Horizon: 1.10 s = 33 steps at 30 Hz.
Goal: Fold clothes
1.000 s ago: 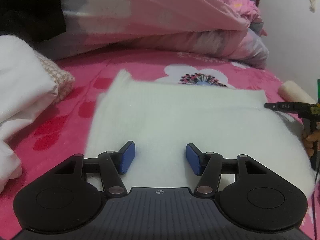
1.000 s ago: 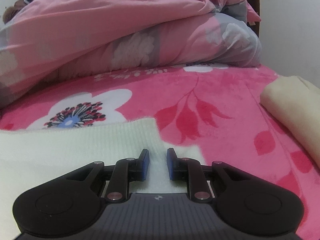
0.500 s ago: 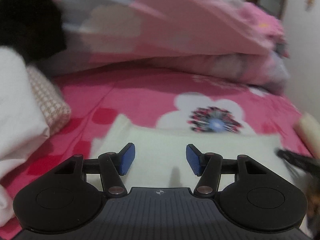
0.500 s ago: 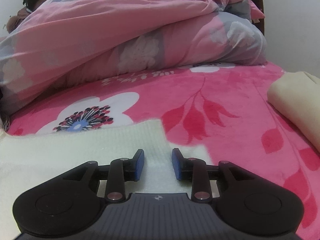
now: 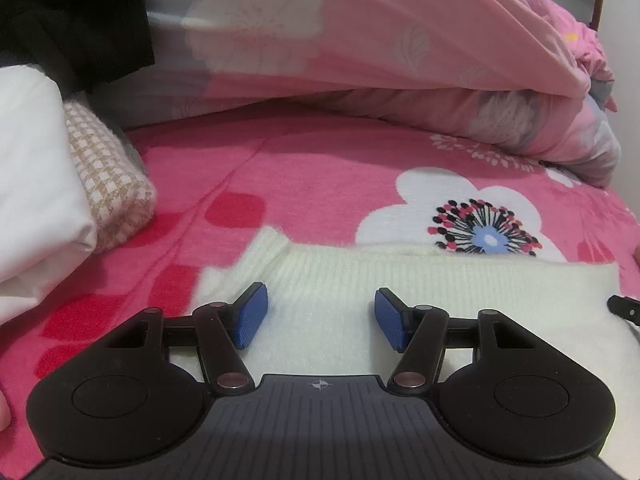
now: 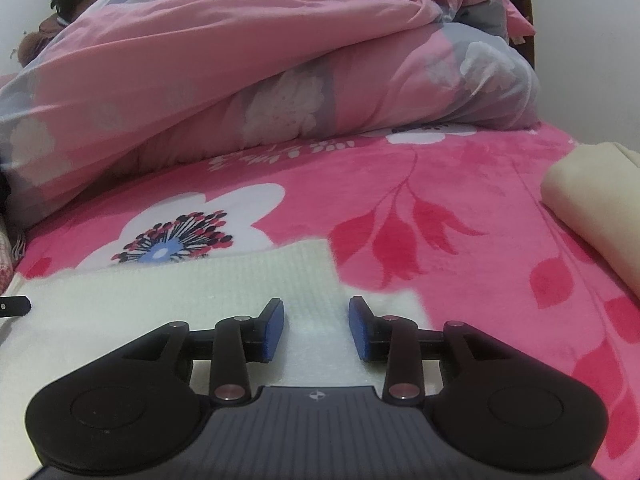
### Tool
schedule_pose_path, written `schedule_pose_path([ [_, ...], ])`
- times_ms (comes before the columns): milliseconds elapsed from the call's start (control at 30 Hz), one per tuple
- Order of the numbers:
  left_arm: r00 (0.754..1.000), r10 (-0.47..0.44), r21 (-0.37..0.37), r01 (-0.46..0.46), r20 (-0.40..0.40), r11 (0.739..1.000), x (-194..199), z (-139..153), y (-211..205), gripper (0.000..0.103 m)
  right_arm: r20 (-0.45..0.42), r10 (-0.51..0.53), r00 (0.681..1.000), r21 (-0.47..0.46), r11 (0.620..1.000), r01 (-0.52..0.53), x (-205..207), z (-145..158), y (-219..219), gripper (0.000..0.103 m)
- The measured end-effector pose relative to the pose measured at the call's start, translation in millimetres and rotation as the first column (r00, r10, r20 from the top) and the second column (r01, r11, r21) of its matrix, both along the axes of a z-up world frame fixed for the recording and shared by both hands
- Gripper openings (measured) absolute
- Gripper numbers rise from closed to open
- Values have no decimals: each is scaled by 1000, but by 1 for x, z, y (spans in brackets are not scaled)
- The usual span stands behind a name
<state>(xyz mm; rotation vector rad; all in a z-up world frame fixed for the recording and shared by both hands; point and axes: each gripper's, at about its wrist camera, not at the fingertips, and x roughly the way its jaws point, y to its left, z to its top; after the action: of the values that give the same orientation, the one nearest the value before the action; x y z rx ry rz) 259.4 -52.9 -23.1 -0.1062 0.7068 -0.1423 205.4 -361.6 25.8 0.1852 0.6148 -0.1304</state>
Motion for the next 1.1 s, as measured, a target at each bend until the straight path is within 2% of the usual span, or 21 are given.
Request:
schedule_pose_path([
  [1100, 1000, -9, 5, 9, 6, 1000, -1, -2, -1, 62, -4, 3, 1000, -22, 1000, -3, 1, 0, 3, 40],
])
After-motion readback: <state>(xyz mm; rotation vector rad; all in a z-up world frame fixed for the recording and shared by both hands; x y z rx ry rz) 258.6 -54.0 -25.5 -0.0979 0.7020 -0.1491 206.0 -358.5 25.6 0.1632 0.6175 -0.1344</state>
